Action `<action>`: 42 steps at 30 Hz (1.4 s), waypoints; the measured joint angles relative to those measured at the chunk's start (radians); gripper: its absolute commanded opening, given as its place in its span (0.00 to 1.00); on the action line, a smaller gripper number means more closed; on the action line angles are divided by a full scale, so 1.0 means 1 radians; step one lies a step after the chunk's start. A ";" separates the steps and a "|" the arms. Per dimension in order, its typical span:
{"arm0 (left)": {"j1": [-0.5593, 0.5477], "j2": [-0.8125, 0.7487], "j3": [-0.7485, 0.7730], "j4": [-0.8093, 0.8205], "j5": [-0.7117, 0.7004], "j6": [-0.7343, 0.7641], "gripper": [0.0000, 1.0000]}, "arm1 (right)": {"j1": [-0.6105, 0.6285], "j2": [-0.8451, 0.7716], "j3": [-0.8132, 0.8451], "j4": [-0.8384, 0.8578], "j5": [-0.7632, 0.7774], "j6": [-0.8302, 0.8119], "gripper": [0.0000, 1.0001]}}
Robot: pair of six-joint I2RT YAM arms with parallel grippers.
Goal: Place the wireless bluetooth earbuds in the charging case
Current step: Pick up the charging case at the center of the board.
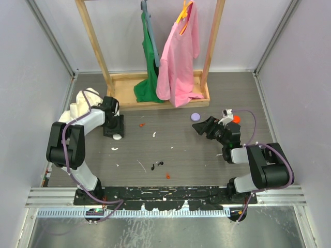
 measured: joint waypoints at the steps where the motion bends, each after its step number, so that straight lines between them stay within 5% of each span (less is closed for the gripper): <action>1: -0.004 0.000 0.000 -0.002 0.003 -0.001 0.50 | 0.000 0.000 0.000 0.000 -0.002 0.000 0.82; 14: -0.106 -0.077 -0.079 0.026 0.014 -0.032 0.36 | 0.041 -0.002 0.051 -0.042 -0.065 -0.011 0.77; 42: -0.561 -0.800 -0.481 0.497 -0.033 0.005 0.32 | 0.423 -0.175 0.499 -0.717 -0.153 -0.218 0.72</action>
